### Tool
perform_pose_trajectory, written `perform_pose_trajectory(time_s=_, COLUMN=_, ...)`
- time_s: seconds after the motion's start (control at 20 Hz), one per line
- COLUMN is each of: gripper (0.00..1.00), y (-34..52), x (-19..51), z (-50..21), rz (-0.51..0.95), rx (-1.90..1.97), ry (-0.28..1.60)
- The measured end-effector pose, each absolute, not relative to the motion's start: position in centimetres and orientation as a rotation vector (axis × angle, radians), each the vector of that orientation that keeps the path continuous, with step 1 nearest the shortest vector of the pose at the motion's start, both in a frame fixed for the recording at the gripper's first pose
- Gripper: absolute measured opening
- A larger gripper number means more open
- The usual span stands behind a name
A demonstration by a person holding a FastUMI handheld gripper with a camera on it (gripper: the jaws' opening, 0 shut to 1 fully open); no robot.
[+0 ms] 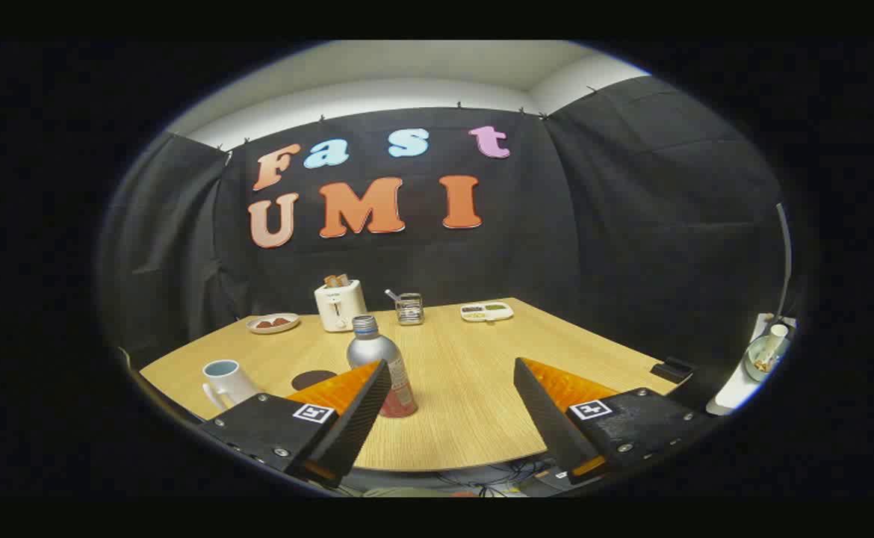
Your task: Take the bottle from table, then pour the juice into the cup, finally place the bottle on the coaster
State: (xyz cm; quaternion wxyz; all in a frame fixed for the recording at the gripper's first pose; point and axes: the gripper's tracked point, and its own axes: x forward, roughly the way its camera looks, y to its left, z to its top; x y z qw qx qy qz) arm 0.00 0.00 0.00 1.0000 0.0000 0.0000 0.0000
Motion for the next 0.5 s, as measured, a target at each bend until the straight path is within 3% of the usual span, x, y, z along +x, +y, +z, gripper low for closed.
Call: perform_pose_trajectory(time_s=0.5, gripper=0.98, y=0.82, x=-0.07, z=-0.57, rz=0.022, rx=-0.019, ry=0.02)
